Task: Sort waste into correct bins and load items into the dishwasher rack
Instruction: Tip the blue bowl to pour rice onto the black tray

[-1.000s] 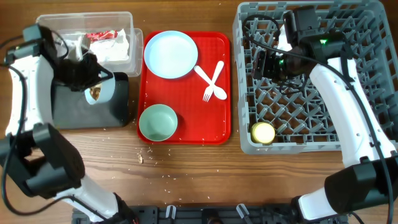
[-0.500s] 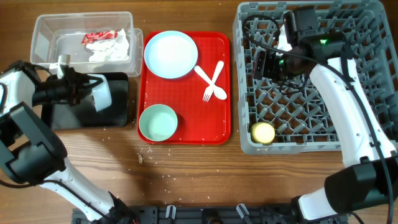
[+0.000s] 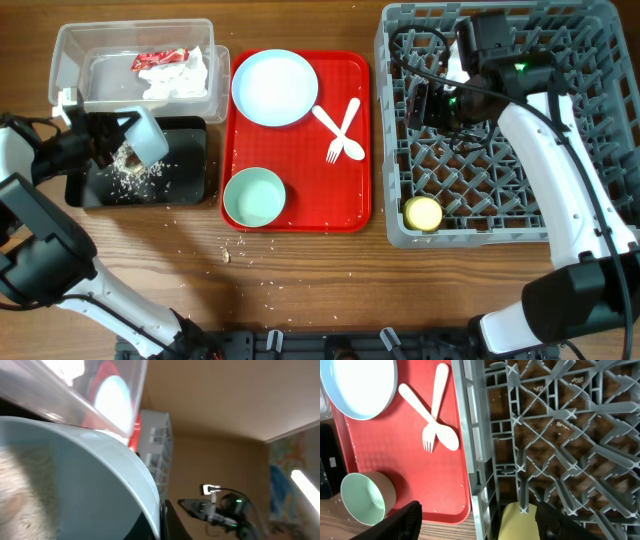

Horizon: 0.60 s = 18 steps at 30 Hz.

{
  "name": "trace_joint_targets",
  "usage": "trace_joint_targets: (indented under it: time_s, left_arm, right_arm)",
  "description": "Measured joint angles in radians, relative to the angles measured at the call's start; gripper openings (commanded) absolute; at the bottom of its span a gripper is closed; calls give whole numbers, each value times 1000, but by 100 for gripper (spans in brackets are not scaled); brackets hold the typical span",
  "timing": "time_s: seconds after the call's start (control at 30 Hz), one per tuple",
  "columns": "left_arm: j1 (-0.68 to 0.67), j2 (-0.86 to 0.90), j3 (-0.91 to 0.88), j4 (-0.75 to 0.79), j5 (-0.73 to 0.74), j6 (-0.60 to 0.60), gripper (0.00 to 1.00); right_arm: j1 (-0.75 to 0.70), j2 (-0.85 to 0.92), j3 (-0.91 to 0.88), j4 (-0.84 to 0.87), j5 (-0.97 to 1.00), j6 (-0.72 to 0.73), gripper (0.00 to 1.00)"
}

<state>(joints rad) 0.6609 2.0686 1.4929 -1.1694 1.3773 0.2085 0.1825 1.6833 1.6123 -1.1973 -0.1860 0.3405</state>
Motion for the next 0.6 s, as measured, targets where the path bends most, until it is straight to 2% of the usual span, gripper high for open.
trace_joint_targets:
  time_s: [0.23, 0.6]
  left_arm:
    - [5, 0, 0, -73, 146, -8, 4]
    - [53, 0, 0, -133, 166, -12, 4]
  right_arm:
    - [0, 0, 0, -3, 0, -6, 74]
    - [0, 0, 0, -4, 0, -6, 75]
